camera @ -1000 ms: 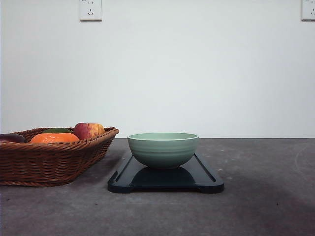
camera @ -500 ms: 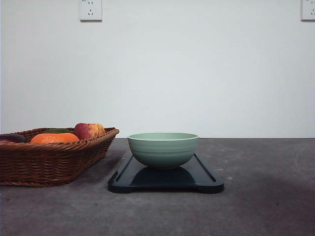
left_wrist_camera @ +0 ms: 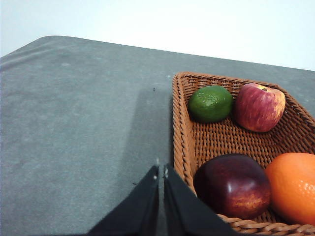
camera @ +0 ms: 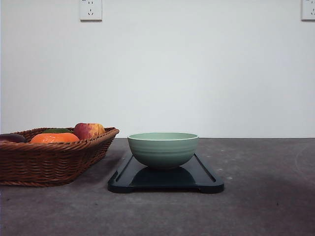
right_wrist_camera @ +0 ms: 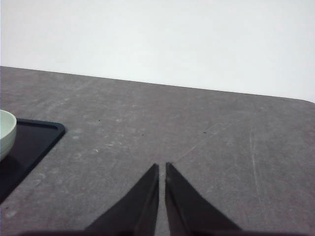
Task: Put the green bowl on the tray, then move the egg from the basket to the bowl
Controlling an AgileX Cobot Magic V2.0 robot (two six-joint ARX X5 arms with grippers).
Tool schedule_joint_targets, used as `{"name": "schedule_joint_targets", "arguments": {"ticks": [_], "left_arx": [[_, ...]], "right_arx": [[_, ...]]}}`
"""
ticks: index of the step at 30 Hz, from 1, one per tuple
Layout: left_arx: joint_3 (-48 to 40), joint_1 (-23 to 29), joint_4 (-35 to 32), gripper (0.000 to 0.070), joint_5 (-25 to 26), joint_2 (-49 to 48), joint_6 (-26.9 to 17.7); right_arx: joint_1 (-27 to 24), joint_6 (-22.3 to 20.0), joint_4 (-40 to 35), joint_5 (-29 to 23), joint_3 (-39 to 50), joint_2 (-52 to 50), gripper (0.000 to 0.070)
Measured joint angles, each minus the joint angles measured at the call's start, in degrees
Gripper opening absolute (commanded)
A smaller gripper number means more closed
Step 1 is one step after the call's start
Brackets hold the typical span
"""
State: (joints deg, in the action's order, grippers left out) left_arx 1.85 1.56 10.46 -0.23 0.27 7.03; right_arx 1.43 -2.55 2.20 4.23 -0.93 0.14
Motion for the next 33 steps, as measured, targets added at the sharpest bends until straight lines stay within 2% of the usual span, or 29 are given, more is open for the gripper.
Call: {"name": "schedule_joint_targets", "arguments": {"ticks": [33], "left_arx": [[0.00,0.00,0.00,0.0008,0.00,0.00,0.00]], "right_arx": [[0.00,0.00,0.00,0.00,0.00,0.00,0.0015]]}}
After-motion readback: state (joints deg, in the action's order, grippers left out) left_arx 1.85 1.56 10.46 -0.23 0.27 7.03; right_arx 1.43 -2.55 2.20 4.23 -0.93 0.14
